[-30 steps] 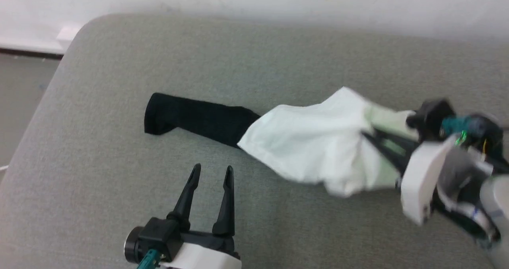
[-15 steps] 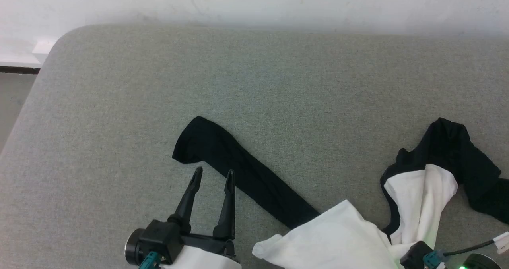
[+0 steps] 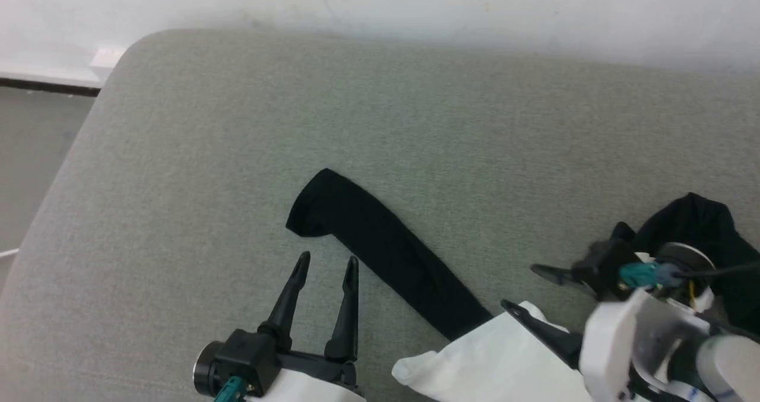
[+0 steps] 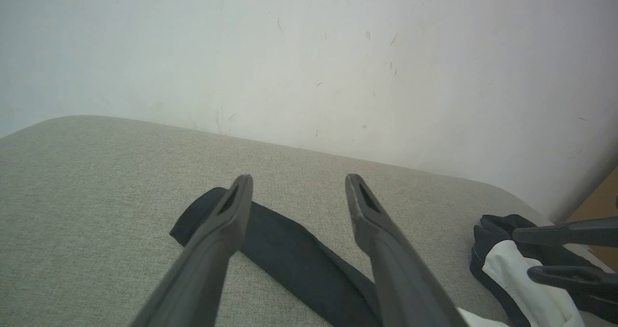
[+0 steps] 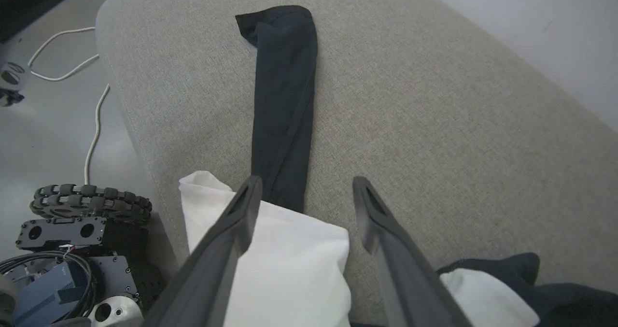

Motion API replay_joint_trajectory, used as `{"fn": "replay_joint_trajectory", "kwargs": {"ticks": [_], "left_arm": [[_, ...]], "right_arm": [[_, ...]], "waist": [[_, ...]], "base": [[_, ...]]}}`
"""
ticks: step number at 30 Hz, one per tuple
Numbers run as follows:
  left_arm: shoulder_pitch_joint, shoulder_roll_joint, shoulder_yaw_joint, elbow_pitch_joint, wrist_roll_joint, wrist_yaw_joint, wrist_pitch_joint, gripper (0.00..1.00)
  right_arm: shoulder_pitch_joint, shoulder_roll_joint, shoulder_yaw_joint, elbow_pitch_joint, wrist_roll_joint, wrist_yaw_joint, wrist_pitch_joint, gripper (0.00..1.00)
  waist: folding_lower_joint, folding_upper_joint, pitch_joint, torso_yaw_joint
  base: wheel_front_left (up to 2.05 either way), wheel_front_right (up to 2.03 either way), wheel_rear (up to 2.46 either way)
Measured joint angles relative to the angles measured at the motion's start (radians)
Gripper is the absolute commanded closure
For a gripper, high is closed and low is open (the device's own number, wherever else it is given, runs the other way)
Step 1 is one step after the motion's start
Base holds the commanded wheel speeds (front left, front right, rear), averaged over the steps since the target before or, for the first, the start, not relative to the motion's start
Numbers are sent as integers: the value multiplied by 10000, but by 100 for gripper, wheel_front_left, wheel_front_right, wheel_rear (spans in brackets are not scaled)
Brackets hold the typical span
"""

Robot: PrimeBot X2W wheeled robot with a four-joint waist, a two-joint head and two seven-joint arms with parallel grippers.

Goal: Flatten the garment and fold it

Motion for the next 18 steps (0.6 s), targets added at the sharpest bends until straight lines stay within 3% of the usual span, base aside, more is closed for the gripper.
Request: {"fn": "replay_joint_trajectory", "kwargs": {"ticks": [9, 18], "left_arm": [[-375, 0, -470, -73, -82, 134, 0, 0], [-411, -2, -673, -52, -209, 303, 0, 0]], "right_arm": [[-2408, 759, 2685, 2284, -828, 4, 401, 0], [-3064, 1448, 3795, 4510, -1022, -4, 562, 0]], "waist": [[2, 0, 631, 592], [1, 0, 1001, 1212]], "base": [[0, 0, 0], [0, 0, 0]]}}
